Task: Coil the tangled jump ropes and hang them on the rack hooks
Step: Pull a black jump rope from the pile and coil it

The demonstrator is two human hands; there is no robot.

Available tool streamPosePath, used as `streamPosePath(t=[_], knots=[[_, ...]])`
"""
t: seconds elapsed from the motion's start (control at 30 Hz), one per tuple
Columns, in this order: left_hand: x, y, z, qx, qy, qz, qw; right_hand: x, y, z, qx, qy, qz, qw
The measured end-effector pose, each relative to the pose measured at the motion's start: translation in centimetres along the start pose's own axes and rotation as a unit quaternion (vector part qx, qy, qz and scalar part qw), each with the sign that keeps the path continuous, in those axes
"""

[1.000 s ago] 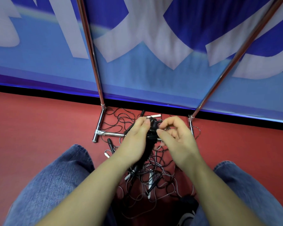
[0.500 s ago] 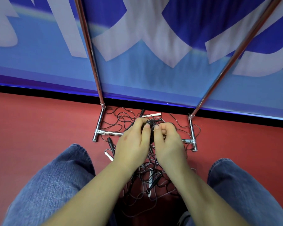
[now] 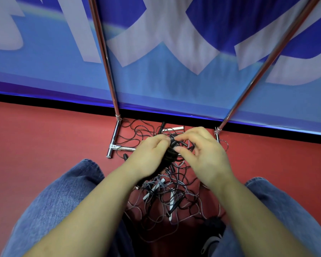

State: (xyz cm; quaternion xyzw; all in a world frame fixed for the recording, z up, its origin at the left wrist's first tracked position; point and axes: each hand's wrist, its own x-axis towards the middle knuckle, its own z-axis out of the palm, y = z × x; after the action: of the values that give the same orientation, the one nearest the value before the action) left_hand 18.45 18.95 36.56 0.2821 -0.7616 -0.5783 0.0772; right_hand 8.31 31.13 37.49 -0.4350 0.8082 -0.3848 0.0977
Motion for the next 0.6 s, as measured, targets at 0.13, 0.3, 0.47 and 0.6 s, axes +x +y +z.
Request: streamPosePath(t=[0.13,0.3,0.47,0.6], knots=[[-0.9,0.4,-0.7,0.034,-0.047,0.001,0.998,-0.2,-0.6,-1.2,-0.090,-0.044,-0.052,0.994],[-3.1,1.0,-0.8,0.026,-0.076,-0.014,0.997,-0.8,-1.8,-2.5,-0.050,-0.162,-0.033,0.985],[-5.1,1.8,-0.6,0.016,-0.090,-0.023,0.995,-1.7,-4.7,-3.9,-0.139,-0.245,-0.067,0.957],[-6.7,3.6,-0.5,0.021,-0.104,0.029,0.994,-2.2,-6.6,-6.0,-0.206,-0.251,-0.116,0.939]])
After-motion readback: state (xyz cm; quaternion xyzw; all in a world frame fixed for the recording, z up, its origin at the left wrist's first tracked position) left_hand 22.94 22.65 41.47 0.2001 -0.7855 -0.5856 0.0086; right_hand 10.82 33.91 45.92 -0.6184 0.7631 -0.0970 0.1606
